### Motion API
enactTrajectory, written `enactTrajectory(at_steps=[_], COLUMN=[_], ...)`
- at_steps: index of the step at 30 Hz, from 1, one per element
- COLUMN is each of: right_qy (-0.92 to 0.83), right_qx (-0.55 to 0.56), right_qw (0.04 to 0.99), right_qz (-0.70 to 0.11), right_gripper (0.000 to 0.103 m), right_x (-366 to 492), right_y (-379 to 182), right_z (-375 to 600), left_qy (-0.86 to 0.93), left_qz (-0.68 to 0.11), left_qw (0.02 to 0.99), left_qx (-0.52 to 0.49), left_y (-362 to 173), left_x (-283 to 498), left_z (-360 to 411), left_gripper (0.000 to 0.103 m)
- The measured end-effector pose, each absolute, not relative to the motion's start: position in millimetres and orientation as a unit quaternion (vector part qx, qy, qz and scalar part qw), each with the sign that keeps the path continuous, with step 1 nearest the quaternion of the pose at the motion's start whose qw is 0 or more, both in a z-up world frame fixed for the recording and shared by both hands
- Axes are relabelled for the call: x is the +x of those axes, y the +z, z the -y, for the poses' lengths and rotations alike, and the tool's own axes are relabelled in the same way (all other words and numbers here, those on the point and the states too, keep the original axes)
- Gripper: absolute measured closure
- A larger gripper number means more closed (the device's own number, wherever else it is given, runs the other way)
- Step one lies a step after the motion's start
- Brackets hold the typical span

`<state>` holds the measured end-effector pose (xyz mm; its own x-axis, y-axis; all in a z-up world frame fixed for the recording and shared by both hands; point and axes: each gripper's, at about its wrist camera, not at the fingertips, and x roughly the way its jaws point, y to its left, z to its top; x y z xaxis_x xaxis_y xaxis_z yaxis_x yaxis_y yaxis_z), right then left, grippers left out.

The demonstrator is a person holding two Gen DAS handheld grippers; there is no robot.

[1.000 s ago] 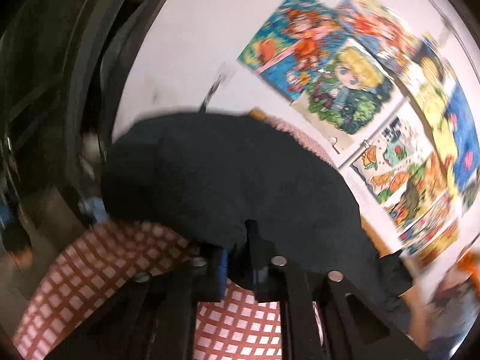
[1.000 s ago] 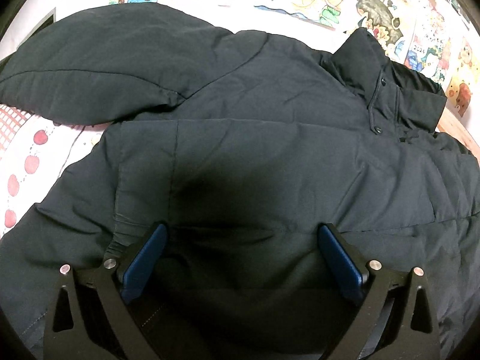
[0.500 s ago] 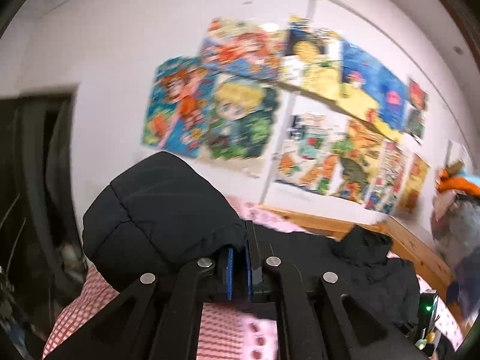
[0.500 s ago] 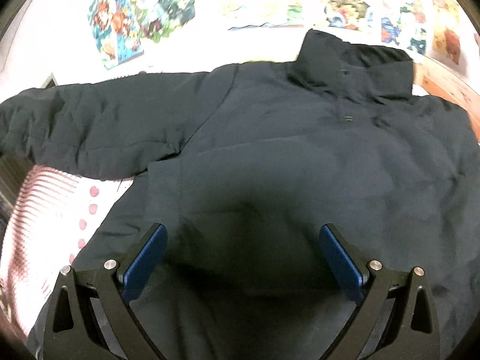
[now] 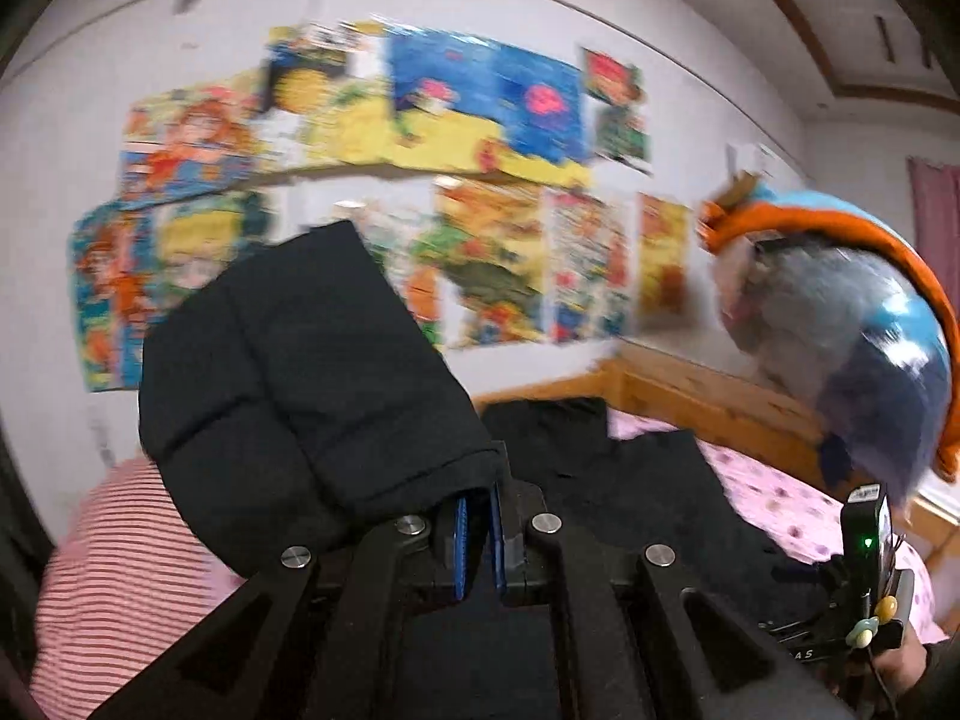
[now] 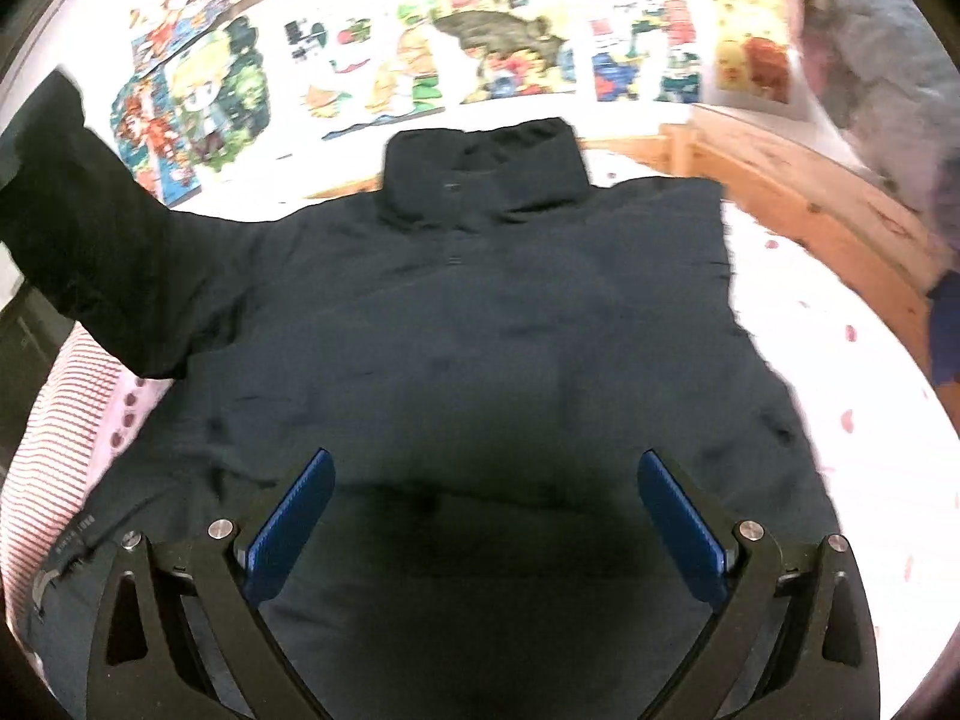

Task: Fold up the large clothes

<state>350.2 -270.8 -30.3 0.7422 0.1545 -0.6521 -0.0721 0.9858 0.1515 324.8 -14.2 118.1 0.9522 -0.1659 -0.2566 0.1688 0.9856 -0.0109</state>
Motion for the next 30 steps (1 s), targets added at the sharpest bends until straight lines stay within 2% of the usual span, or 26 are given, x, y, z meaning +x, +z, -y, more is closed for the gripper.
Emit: enactTrajectory(at_steps=[10,17,22,25,26,27,29,30], right_qy=[0.012,0.012,0.003,-0.001,-0.001,-0.002,-0.003,0.000], right_qx=[0.090,0.134,0.148,0.146,0.145,0.144,0.144,0.146], right_qw=[0.934,0.926,0.919,0.921,0.921,0.922,0.923,0.925], right_qz=[-0.346,-0.352,-0.365,-0.362,-0.361,-0.360,-0.356,-0.352], right_gripper=[0.004,0.004,0.003,0.003,0.003,0.003,0.003,0.003], right_x=[338,351,360,357,356,355,352,348], right_y=[-51,-78,-99,-102,-102,-102,-101,-100], right_z=[343,363,367,366,366,365,365,366], left_qy=[-0.181,-0.238,-0.256,-0.269,-0.279,-0.285,-0.291,-0.291], left_qz=[-0.233,-0.317,-0.358,-0.365,-0.368,-0.370,-0.363,-0.357], left_qw=[0.951,0.914,0.894,0.889,0.885,0.883,0.884,0.887], left_qx=[0.088,0.080,0.081,0.065,0.055,0.048,0.037,0.036], left_y=[44,-16,-32,-32,-30,-30,-25,-22], left_x=[377,402,408,405,404,404,398,395], left_z=[140,159,159,153,149,149,139,135], left_gripper=[0.097,0.096,0.093,0.078,0.068,0.050,0.025,0.025])
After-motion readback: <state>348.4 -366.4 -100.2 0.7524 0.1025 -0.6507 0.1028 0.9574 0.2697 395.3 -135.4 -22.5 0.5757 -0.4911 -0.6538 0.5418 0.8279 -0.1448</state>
